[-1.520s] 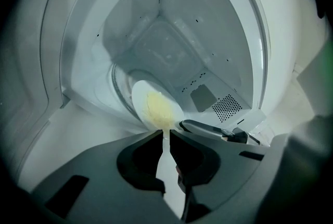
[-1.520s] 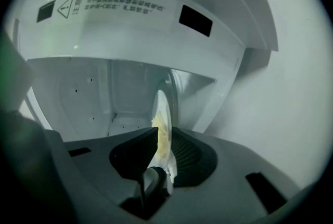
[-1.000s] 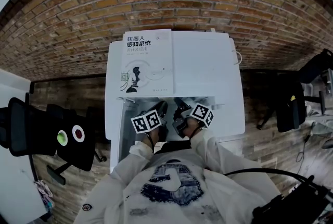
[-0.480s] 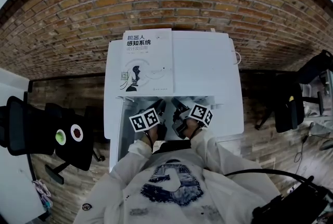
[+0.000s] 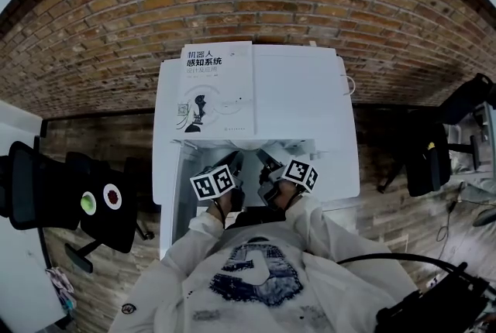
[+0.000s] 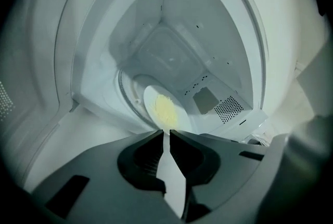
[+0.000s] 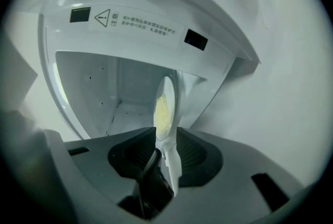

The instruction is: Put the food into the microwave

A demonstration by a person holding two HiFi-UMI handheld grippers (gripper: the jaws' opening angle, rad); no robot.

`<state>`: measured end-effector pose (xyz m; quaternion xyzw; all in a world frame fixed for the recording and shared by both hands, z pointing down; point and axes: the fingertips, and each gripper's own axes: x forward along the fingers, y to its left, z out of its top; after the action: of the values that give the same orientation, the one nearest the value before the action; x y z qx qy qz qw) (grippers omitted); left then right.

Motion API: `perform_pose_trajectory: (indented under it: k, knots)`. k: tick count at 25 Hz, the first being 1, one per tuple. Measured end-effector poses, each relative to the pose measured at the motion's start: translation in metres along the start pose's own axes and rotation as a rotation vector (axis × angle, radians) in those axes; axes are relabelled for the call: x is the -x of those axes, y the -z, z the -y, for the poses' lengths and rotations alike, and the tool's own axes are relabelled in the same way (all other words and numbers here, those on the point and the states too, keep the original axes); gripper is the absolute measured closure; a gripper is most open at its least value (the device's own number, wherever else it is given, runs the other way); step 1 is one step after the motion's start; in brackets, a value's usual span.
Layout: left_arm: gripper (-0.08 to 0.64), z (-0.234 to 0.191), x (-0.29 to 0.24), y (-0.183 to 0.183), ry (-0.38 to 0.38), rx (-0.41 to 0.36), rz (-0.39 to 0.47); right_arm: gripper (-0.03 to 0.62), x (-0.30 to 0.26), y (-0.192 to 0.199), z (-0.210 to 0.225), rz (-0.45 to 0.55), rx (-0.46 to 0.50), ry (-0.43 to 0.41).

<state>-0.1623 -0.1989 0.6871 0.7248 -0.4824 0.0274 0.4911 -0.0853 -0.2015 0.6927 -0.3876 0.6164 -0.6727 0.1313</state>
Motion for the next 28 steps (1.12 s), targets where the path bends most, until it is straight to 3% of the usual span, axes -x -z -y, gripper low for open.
perform_pose_trajectory:
  k: [9,16,28]
  knots:
    - [0.526,0.041,0.037,-0.02,-0.014,-0.237,0.082,0.48,0.038,0.0,-0.03,-0.018,0.182,-0.006]
    - [0.526,0.093,0.075,-0.037,0.006,-0.43,0.173,0.525,0.075,0.001,-0.081,-0.028,0.43,-0.048]
    - [0.552,0.15,0.138,-0.077,-0.036,-0.647,0.325,0.577,0.123,-0.008,-0.175,0.072,0.88,-0.143]
